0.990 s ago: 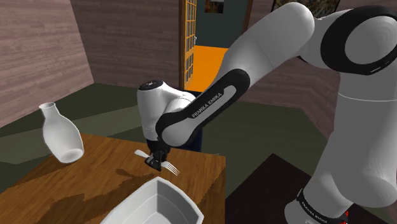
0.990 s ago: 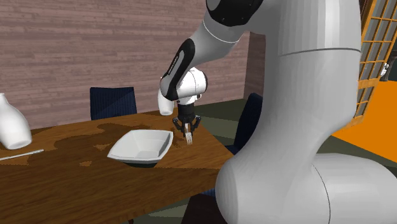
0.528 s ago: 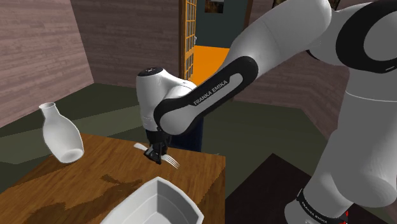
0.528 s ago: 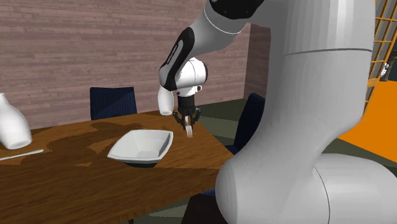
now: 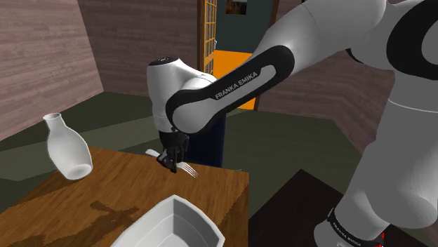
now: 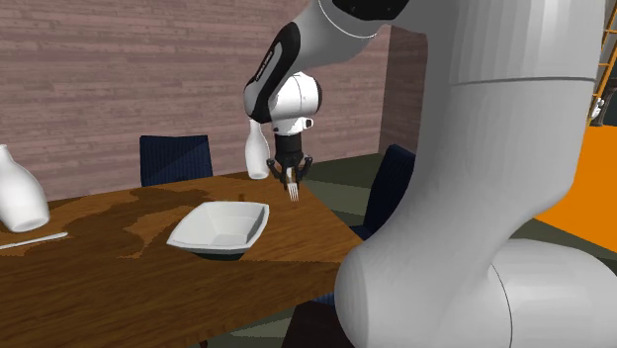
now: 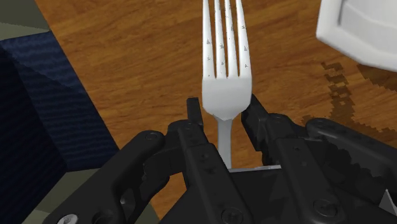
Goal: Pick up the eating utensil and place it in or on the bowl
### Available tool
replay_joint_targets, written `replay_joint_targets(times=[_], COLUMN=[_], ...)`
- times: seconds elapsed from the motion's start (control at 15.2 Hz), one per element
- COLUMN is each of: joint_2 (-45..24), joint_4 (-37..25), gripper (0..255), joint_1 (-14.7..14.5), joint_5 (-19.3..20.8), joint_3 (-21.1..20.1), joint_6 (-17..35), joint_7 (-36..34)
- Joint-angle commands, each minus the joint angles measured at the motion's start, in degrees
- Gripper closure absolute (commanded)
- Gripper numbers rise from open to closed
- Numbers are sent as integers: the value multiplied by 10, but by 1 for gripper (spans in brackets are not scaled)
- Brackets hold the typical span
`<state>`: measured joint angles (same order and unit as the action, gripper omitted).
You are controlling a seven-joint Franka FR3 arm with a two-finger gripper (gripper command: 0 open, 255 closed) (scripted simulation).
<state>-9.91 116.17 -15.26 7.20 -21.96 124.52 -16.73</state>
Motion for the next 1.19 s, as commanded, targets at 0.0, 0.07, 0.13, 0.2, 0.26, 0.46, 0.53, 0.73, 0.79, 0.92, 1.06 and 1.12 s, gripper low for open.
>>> replay_joint_targets(times=[0.0,0.07,0.13,0.2,0.26,0.46,0.53,0.73,0.79,0.92,1.06,1.12], joint_2=[8,12,15,19,22,30,39,62,69,82,92,97], joint_4=[-7,-11,-14,-18,-22,-33,-20,15,25,44,60,67], gripper=[255,255,255,255,255,255,255,255,255,255,255,255], joint_1=[1,2,2,2,3,3,-2,-20,-26,-38,-51,-58], joint_5=[-5,-7,-9,-11,-13,-17,-20,-29,-32,-38,-44,-46], joint_3=[-1,-1,-1,-2,-2,-3,-8,-24,-30,-42,-55,-61], joint_6=[-14,-21,-28,-35,-42,-60,-56,-44,-40,-34,-28,-25], joint_7=[5,6,8,9,11,14,4,-27,-38,-60,-82,-94])
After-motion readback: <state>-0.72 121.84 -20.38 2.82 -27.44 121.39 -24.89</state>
